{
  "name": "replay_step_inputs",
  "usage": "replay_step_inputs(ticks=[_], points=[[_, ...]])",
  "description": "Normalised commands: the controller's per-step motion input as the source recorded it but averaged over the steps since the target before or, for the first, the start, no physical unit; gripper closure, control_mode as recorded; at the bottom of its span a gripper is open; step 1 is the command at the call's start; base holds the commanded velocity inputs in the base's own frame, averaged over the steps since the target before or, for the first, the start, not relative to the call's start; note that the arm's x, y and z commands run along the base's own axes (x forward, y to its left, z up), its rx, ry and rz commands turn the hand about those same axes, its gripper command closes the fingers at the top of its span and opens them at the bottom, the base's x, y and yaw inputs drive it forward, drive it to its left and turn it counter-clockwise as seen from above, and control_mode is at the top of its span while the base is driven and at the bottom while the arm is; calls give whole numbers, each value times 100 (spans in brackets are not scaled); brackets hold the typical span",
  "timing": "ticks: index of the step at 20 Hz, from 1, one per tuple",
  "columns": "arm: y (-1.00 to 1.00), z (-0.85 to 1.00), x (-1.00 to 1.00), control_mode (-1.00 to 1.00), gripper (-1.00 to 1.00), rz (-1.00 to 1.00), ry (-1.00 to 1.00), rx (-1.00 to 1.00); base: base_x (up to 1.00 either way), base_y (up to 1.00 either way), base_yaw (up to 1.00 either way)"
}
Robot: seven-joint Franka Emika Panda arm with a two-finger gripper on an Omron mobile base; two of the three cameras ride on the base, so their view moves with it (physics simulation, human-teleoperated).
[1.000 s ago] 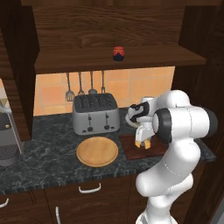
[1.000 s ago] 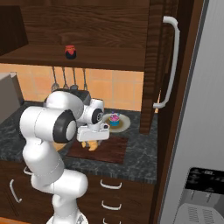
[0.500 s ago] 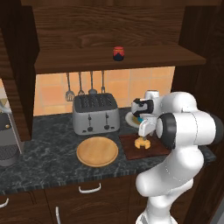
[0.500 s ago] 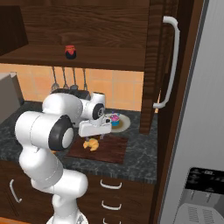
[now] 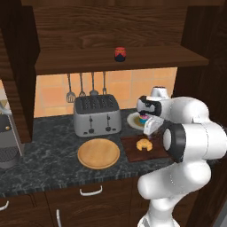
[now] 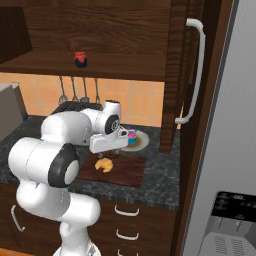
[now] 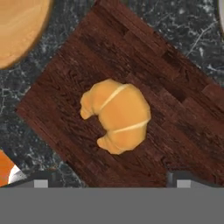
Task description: From the different types of pastries on the counter, select a croissant and place it on the cutting board. Then retrieve a jar of jam from the cabinet and place it alongside the croissant on the cutting board.
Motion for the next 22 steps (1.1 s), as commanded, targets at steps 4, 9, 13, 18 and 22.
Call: replay_step_inputs(ticks=[4,9,13,18,22], points=[[0,76,-86,-100,-100,-2,-44,0,0,0,0],[21,57,-81,-100,-100,-7,-38,0,0,0,0],[50,34,-53,-100,-100,-14,-26,-1,0,0,0],[70,38,-15,-100,-100,-22,-21,-4,0,0,0],[59,58,0,-100,-100,-34,-15,-4,0,0,0]])
